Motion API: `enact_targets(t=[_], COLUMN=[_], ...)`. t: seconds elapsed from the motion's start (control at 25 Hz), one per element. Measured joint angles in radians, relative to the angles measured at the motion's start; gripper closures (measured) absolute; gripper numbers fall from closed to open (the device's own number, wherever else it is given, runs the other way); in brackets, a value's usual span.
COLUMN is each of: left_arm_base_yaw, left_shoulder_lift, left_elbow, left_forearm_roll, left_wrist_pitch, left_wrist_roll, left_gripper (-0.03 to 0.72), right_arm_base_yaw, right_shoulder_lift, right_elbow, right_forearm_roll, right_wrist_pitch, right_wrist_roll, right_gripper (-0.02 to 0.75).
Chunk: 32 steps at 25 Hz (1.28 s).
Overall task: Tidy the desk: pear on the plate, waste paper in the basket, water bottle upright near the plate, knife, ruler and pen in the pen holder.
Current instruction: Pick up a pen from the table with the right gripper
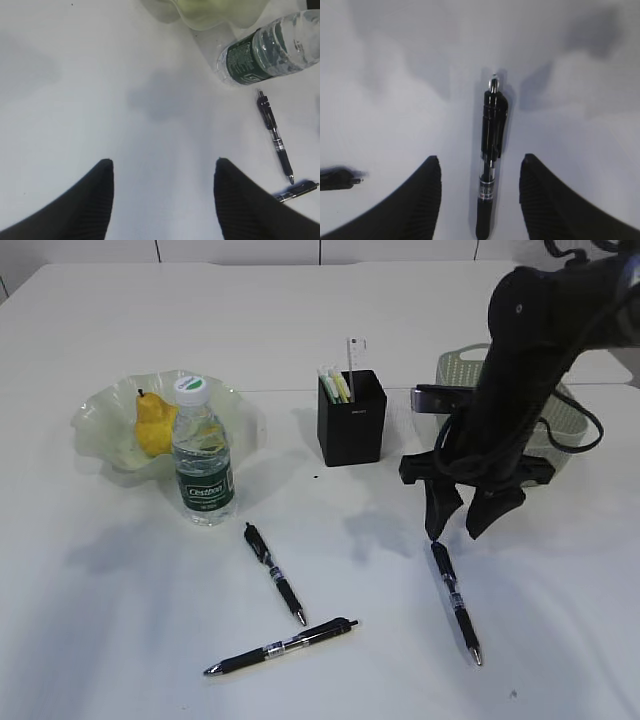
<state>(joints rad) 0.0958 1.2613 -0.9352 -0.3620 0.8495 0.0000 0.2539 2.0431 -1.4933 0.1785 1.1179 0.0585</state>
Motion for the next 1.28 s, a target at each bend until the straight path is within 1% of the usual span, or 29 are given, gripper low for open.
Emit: enact_targets(t=[0.2,0.4,1.28], left_arm_base_yaw=[0.000,0.000,0.000], left_shoulder_lift=[0.000,0.000,0.000], left_elbow=[0.000,0.000,0.000], left_forearm_roll=[0.000,0.000,0.000], left_wrist_pitch=[-0.005,-0.017,-0.037], left_wrist_roll=[0.000,0.000,0.000], left_gripper=[0.241,0.241,0.241], right_arm_base_yaw=[0.050,0.067,0.067], right_shoulder_lift=[0.019,0.050,0.078], right_elbow=[0.000,0.000,0.000], right_forearm_roll=[-0.093,-0.097,-0.136], right_wrist_pitch=[-0.046,-0.065,-0.114], right_wrist_roll=[0.074,0.108,0.114], right_gripper=[0.358,0.358,0.359])
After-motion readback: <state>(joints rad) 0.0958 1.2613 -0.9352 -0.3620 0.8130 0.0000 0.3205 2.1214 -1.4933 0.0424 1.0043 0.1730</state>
